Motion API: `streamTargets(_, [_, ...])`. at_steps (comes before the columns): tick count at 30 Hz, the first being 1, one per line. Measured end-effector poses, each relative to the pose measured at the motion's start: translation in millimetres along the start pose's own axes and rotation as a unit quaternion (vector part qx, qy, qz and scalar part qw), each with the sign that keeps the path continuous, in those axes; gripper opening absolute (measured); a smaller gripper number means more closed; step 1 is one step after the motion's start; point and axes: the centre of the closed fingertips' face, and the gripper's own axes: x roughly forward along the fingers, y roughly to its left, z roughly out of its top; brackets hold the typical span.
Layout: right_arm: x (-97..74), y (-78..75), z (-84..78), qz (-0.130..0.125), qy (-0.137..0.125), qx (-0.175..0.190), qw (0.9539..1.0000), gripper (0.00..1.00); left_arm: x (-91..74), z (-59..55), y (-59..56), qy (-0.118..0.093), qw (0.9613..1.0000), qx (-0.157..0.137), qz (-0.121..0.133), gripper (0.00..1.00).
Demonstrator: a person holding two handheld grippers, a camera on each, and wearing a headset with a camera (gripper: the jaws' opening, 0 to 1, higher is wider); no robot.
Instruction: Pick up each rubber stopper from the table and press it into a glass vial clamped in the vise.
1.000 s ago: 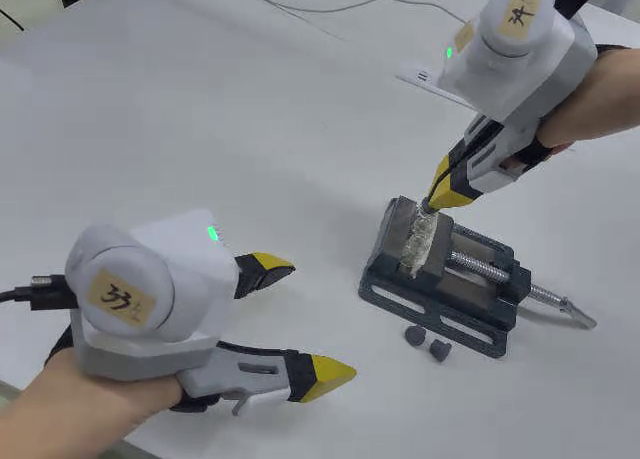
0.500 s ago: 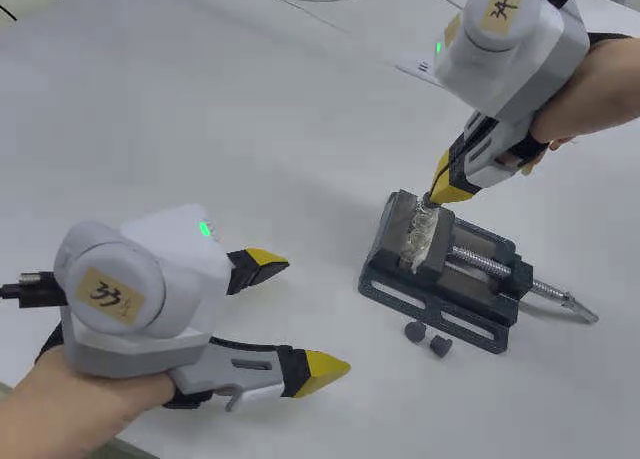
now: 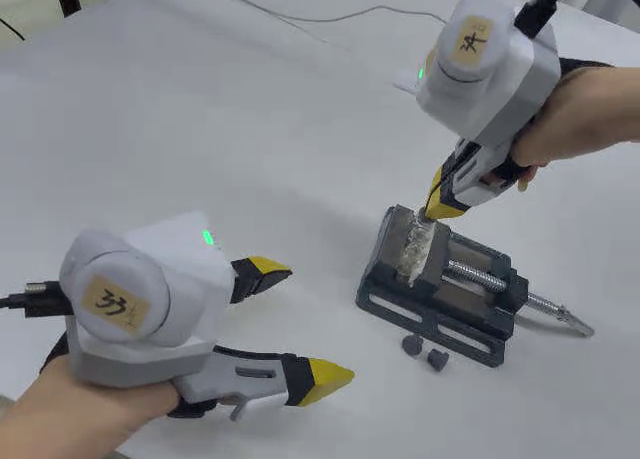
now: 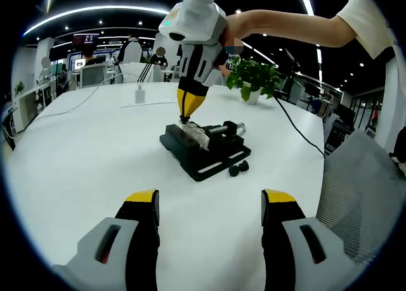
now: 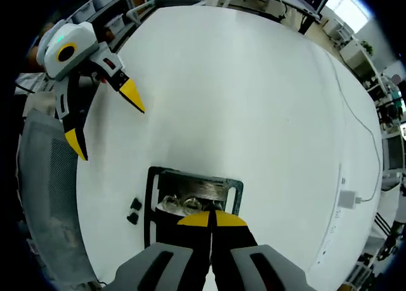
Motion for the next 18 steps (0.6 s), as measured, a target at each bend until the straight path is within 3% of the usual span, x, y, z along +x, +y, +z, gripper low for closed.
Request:
streamTargets(2, [-0.8, 0.3, -0.6, 0.0, -0.014, 0.018, 0.9997, 0.0, -0.9, 7.1, -0.7, -0.003, 1.0, 0.002, -0.001, 0.63])
streamTargets(4, [-1.2, 1.1, -1.0, -0.007, -0.031, 0.011, 0.9994, 0.0, -0.8, 14.1, -1.0, -0.006, 1.0, 0.003, -0.002, 0.63])
streamTargets(8, [-1.5, -0.1, 0.2, -0.007, -0.069, 0.048, 0.9964, 0.0, -2.3, 27.6, -1.8, -0.008, 0.9999, 0.015, 0.001, 0.63])
streamTargets(10, [-1.7, -0.2, 0.9, -0.011, -0.096, 0.072, 0.9927, 0.0, -3.3, 34.0, -1.8, -0.008, 0.9997, 0.024, 0.003, 0.64])
streamTargets(13, [-2.5, -0.2, -0.4, -0.027, -0.129, 0.066, 0.9891, 0.0, -4.7, 40.6, -1.9, -0.009, 0.9993, 0.035, 0.006, 0.64])
streamTargets(15, [-2.6, 0.9, -0.3, -0.035, -0.145, 0.096, 0.9841, 0.0, -5.5, 43.5, -1.4, -0.01, 0.9991, 0.04, 0.009, 0.64])
streamTargets(18, [-2.7, 2.0, -0.5, -0.049, -0.152, 0.077, 0.9842, 0.0, -6.7, 46.6, -2.3, -0.013, 0.9989, 0.044, 0.012, 0.64])
